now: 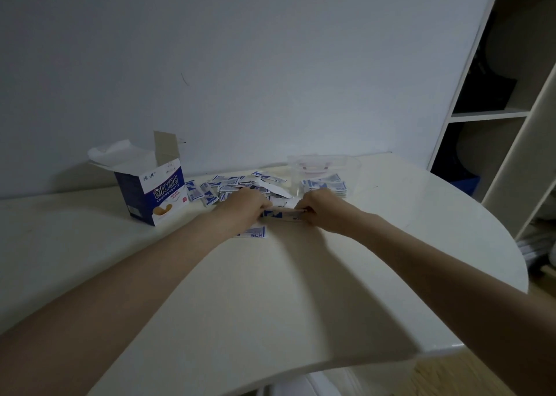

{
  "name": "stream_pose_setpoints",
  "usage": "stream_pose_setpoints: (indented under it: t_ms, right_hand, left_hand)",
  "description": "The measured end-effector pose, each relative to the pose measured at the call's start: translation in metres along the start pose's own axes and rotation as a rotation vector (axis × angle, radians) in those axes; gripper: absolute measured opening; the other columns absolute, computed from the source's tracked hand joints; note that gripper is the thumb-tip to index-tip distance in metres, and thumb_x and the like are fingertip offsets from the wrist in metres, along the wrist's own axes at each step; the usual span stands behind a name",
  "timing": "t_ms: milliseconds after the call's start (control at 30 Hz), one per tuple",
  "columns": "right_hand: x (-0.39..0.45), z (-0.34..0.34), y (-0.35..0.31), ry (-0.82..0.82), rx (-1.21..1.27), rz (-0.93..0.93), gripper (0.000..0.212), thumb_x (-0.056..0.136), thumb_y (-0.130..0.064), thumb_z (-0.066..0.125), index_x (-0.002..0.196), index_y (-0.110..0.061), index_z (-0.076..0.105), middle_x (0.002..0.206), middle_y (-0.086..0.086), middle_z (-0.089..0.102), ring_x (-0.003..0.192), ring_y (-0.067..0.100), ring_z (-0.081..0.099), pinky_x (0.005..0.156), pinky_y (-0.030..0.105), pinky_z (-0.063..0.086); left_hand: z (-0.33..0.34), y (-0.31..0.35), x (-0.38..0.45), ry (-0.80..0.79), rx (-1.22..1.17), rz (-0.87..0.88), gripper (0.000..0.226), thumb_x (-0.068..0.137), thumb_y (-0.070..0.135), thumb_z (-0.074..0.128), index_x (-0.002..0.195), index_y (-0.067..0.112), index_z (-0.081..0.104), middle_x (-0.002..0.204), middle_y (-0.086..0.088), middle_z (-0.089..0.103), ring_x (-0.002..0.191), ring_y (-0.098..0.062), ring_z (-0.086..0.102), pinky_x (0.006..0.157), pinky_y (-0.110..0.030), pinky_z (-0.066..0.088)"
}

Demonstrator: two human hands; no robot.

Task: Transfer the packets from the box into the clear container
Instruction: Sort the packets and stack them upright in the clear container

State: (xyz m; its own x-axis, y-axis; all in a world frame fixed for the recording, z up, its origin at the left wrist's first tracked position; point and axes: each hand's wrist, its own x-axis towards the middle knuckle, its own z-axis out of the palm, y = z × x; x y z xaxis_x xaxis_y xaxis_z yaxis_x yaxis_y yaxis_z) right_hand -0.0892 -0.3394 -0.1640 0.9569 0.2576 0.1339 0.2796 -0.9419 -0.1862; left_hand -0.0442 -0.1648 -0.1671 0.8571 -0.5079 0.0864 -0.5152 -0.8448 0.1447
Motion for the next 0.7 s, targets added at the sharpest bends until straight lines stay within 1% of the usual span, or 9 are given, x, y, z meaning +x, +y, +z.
stream_pose_setpoints:
  t_ms: [100, 200, 267, 333, 400, 433, 500, 567, 700]
  right_hand:
    - [0.004, -0.019, 0.009, 0.164, 0.193, 0.076, 0.017, 0.084, -0.002, 0.056, 0.093, -0.003, 0.071, 0.079, 0.018, 0.072, 0.055, 0.01, 0.055, 0.056, 0.021, 0.043]
    - [0.015, -0.048, 0.026, 0.392, 0.438, 0.186, 0.016, 0.084, -0.003, 0.06, 0.097, -0.005, 0.068, 0.071, 0.011, 0.067, 0.038, -0.006, 0.053, 0.047, 0.005, 0.04]
    - [0.025, -0.065, 0.036, 0.508, 0.603, 0.284, 0.015, 0.084, -0.004, 0.061, 0.099, -0.007, 0.063, 0.072, 0.007, 0.063, 0.042, -0.002, 0.054, 0.041, 0.006, 0.04]
    - [0.038, -0.077, 0.05, 0.568, 0.625, 0.385, 0.01, 0.084, -0.006, 0.062, 0.09, -0.011, 0.057, 0.084, 0.011, 0.065, 0.062, 0.011, 0.059, 0.046, 0.015, 0.042]
    - [0.05, -0.081, 0.062, 0.547, 0.48, 0.454, 0.007, 0.084, -0.005, 0.059, 0.082, -0.011, 0.06, 0.098, 0.018, 0.066, 0.082, 0.027, 0.063, 0.054, 0.023, 0.042]
    - [0.055, -0.081, 0.067, 0.507, 0.399, 0.476, 0.008, 0.084, -0.004, 0.057, 0.085, -0.008, 0.064, 0.1, 0.02, 0.066, 0.085, 0.029, 0.062, 0.055, 0.025, 0.044]
    - [0.064, -0.077, 0.076, 0.4, 0.277, 0.514, 0.015, 0.085, -0.003, 0.054, 0.094, -0.001, 0.067, 0.102, 0.02, 0.066, 0.083, 0.028, 0.06, 0.059, 0.028, 0.048]
    - [0.073, -0.072, 0.083, 0.312, 0.194, 0.542, 0.019, 0.084, -0.004, 0.056, 0.099, 0.001, 0.065, 0.104, 0.019, 0.065, 0.088, 0.028, 0.061, 0.072, 0.032, 0.053]
    - [0.082, -0.064, 0.085, 0.185, 0.118, 0.538, 0.021, 0.082, -0.001, 0.056, 0.102, 0.002, 0.063, 0.106, 0.018, 0.064, 0.096, 0.03, 0.061, 0.082, 0.033, 0.052]
  left_hand:
    - [-0.018, 0.003, 0.001, 0.12, -0.235, 0.004, 0.022, 0.092, 0.005, 0.047, 0.093, 0.007, 0.069, 0.083, -0.016, 0.066, 0.064, -0.017, 0.051, 0.062, -0.023, 0.037]
    - [-0.043, 0.012, 0.019, 0.293, -0.643, -0.119, 0.021, 0.089, 0.006, 0.059, 0.108, 0.004, 0.065, 0.096, -0.015, 0.07, 0.06, -0.005, 0.059, 0.057, -0.01, 0.051]
    - [-0.054, 0.023, 0.041, 0.356, -0.788, -0.172, 0.017, 0.085, 0.005, 0.064, 0.102, 0.007, 0.063, 0.096, -0.017, 0.071, 0.063, -0.013, 0.063, 0.069, -0.02, 0.057]
    - [-0.061, 0.037, 0.066, 0.381, -0.751, -0.213, 0.017, 0.083, 0.008, 0.066, 0.098, 0.011, 0.059, 0.096, -0.014, 0.071, 0.075, -0.02, 0.067, 0.081, -0.034, 0.057]
    - [-0.062, 0.049, 0.086, 0.34, -0.601, -0.229, 0.017, 0.083, 0.013, 0.066, 0.1, 0.012, 0.062, 0.101, -0.009, 0.07, 0.091, -0.022, 0.066, 0.081, -0.031, 0.052]
    - [-0.062, 0.054, 0.094, 0.303, -0.532, -0.234, 0.016, 0.084, 0.013, 0.065, 0.1, 0.011, 0.064, 0.103, -0.007, 0.069, 0.095, -0.022, 0.065, 0.077, -0.029, 0.049]
    - [-0.059, 0.06, 0.111, 0.219, -0.418, -0.247, 0.015, 0.085, 0.01, 0.061, 0.099, 0.009, 0.067, 0.103, -0.007, 0.07, 0.091, -0.023, 0.064, 0.07, -0.026, 0.044]
    - [-0.056, 0.066, 0.124, 0.14, -0.309, -0.267, 0.02, 0.083, 0.005, 0.059, 0.101, 0.008, 0.068, 0.103, -0.007, 0.069, 0.086, -0.022, 0.062, 0.067, -0.025, 0.043]
    - [-0.049, 0.076, 0.136, 0.049, -0.115, -0.26, 0.019, 0.084, 0.003, 0.056, 0.102, 0.004, 0.063, 0.096, -0.006, 0.061, 0.081, -0.021, 0.054, 0.065, -0.025, 0.04]
